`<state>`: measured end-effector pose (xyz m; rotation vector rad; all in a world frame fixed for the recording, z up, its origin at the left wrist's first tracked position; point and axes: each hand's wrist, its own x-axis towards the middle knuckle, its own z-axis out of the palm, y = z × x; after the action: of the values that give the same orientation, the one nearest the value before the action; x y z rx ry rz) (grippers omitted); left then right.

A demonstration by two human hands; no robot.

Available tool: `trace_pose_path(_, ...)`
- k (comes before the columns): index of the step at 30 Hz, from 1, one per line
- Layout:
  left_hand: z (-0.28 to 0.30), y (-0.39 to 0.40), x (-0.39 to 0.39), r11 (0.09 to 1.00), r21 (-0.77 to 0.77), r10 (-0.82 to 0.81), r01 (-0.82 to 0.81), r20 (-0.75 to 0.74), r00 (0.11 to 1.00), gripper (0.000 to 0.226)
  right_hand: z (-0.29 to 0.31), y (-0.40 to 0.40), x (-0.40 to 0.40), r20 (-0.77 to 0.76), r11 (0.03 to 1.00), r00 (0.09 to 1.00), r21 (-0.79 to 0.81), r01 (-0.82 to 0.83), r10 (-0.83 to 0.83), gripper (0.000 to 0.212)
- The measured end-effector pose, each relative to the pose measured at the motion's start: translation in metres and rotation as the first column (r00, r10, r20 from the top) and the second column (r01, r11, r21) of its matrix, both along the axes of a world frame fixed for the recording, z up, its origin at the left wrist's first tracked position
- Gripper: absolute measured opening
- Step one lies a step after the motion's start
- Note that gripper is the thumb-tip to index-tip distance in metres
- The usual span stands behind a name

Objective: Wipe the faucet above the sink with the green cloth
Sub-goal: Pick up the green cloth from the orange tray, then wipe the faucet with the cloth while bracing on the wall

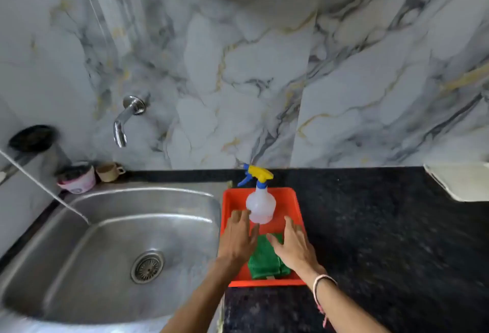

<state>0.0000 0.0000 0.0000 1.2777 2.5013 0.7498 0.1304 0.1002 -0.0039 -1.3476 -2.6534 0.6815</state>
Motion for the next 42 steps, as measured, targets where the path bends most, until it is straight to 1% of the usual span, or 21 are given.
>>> trace_pose_path(1,-0.012,0.004,0.000,0.999,-0.051,-0.002,0.006,0.083,0.997,0.045,-0.007,0.000,-0.003,0.048,0.998,0.999,-0.067,0.020,-0.017,0.083)
trace_pose_path(3,-0.033,0.012,-0.004,0.990,-0.133,-0.032,0.053,0.150,0.988,0.046,-0.022,0.001,-0.010,0.126,0.991,0.992,-0.125,0.042,-0.026,0.086)
trace_pose_path(5,-0.045,0.021,-0.010,0.971,-0.199,-0.091,0.133,0.210,0.973,0.052,-0.033,0.001,-0.013,0.123,0.983,0.991,-0.164,0.077,-0.057,0.088)
trace_pose_path(9,-0.047,0.042,-0.028,0.891,-0.309,-0.259,0.333,0.256,0.931,0.070,-0.041,0.009,-0.009,-0.094,0.954,0.984,-0.277,0.118,-0.149,0.077)
trace_pose_path(11,-0.038,0.044,-0.036,0.866,-0.307,-0.303,0.394,0.303,0.903,0.068,-0.038,0.009,-0.002,-0.208,0.940,0.962,-0.328,0.100,-0.175,0.074)
trace_pose_path(13,-0.023,0.037,-0.044,0.855,-0.245,-0.351,0.458,0.377,0.857,0.050,-0.024,0.011,0.002,-0.323,0.928,0.933,-0.372,0.031,-0.161,0.074)
trace_pose_path(16,0.015,0.019,-0.064,0.897,0.015,-0.372,0.442,0.567,0.735,0.032,0.020,0.018,-0.001,-0.528,0.909,0.836,-0.405,-0.095,-0.148,0.070)
trace_pose_path(18,0.056,0.006,-0.080,0.895,0.176,-0.423,0.410,0.626,0.656,0.030,0.058,0.022,-0.014,-0.628,0.881,0.761,-0.441,-0.174,-0.164,0.062)
trace_pose_path(20,0.099,-0.003,-0.098,0.872,0.298,-0.486,0.389,0.620,0.615,0.030,0.094,0.022,-0.034,-0.703,0.787,0.689,-0.520,-0.331,-0.176,0.064)
trace_pose_path(22,0.140,-0.013,-0.115,0.853,0.377,-0.522,0.361,0.593,0.613,0.032,0.115,0.020,-0.058,-0.749,0.593,0.603,-0.626,-0.507,-0.275,0.076)
trace_pose_path(24,0.168,-0.023,-0.134,0.858,0.407,-0.504,0.315,0.542,0.672,0.024,0.130,0.007,-0.087,-0.731,0.442,0.560,-0.682,-0.583,-0.390,0.081)
trace_pose_path(25,0.176,-0.029,-0.143,0.863,0.408,-0.477,0.297,0.466,0.745,0.017,0.134,-0.003,-0.104,-0.722,0.419,0.534,-0.691,-0.589,-0.440,0.073)
trace_pose_path(26,0.181,-0.037,-0.152,0.872,0.405,-0.428,0.275,0.360,0.829,0.018,0.138,-0.014,-0.120,-0.707,0.415,0.511,-0.704,-0.576,-0.489,0.061)
trace_pose_path(28,0.181,-0.054,-0.174,0.900,0.400,-0.268,0.172,0.197,0.943,0.031,0.141,-0.035,-0.153,-0.666,0.436,0.473,-0.740,-0.511,-0.577,0.046)
trace_pose_path(31,0.174,-0.083,-0.220,0.888,0.460,-0.066,-0.015,0.159,0.985,0.041,0.135,-0.056,-0.203,-0.602,0.442,0.412,-0.791,-0.424,-0.684,0.030)
trace_pose_path(35,0.179,-0.114,-0.317,0.864,0.495,0.154,-0.094,-0.082,0.985,0.052,0.132,-0.070,-0.263,-0.522,0.419,0.343,-0.845,-0.333,-0.781,0.045)
trace_pose_path(37,0.188,-0.116,-0.372,0.835,0.542,0.259,-0.092,-0.239,0.936,0.058,0.135,-0.071,-0.294,-0.600,0.521,0.313,-0.798,-0.304,-0.736,0.056)
trace_pose_path(39,0.197,-0.105,-0.429,0.816,0.574,0.389,-0.069,-0.457,0.800,0.051,0.143,-0.070,-0.333,-0.763,0.763,0.328,-0.626,-0.163,-0.557,0.048)
trace_pose_path(40,0.201,-0.095,-0.456,0.816,0.576,0.429,-0.040,-0.559,0.710,0.048,0.152,-0.071,-0.354,-0.847,0.888,0.362,-0.449,-0.096,-0.389,0.046)
trace_pose_path(41,0.205,-0.084,-0.479,0.825,0.565,0.437,-0.008,-0.629,0.643,0.049,0.164,-0.072,-0.374,-0.890,0.968,0.412,-0.241,-0.066,-0.194,0.052)
trace_pose_path(42,0.207,-0.072,-0.500,0.839,0.544,0.419,0.028,-0.678,0.604,0.052,0.176,-0.073,-0.395,-0.888,0.996,0.460,-0.023,-0.091,0.021,0.063)
